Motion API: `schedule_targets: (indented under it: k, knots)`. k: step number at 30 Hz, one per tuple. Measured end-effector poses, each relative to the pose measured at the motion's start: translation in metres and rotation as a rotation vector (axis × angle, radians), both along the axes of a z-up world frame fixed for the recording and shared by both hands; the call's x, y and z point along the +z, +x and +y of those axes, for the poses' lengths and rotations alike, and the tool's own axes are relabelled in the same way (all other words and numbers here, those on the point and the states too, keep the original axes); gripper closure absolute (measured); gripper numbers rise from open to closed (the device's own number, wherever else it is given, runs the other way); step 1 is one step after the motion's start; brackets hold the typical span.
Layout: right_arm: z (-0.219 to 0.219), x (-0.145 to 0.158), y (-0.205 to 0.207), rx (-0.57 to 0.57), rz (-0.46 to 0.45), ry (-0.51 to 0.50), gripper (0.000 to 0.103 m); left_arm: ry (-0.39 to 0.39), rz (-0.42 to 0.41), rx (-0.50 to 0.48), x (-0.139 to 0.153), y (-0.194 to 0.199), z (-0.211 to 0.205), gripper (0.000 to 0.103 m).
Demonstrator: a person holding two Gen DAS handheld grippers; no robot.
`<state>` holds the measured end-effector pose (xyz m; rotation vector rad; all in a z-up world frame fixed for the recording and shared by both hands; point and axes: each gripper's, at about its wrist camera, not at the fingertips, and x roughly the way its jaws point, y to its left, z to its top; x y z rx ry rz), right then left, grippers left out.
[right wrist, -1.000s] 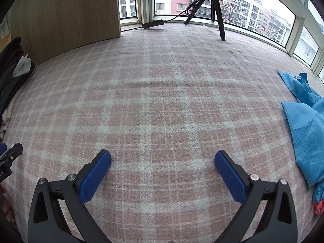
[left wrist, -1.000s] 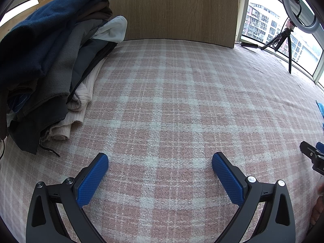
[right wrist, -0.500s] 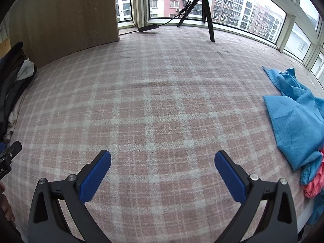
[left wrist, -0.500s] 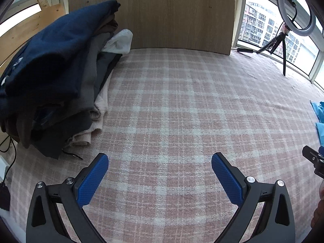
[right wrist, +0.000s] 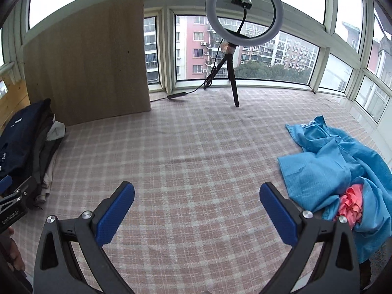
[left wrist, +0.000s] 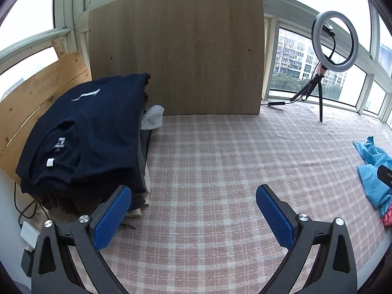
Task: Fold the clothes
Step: 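Move both open tools toward the crumpled light-blue striped coat, then close the left tool on the coat while the right tool grasps another edge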
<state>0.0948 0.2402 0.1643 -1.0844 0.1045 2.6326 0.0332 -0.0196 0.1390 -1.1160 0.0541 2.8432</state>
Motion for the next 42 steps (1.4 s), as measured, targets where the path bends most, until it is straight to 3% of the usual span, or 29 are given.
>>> schedule_targets:
  k: [11,24,34,42]
  knots:
    - [0.017,0.045,0.034,-0.117,0.078,0.024,0.0,0.058,0.079,-0.126,0.046,0.005,0.025,0.001]
    - [0.132,0.063,0.122,-0.412,0.092,0.047,0.0,0.13,0.098,-0.303,0.063,0.016,0.107,0.001]
    - [0.251,0.059,0.185,-0.57,0.081,0.034,0.0,0.124,0.066,-0.417,0.057,0.031,0.211,0.001]
    - [0.369,0.041,0.189,-0.556,0.068,-0.012,0.0,0.123,0.008,-0.506,0.043,0.037,0.349,0.001]
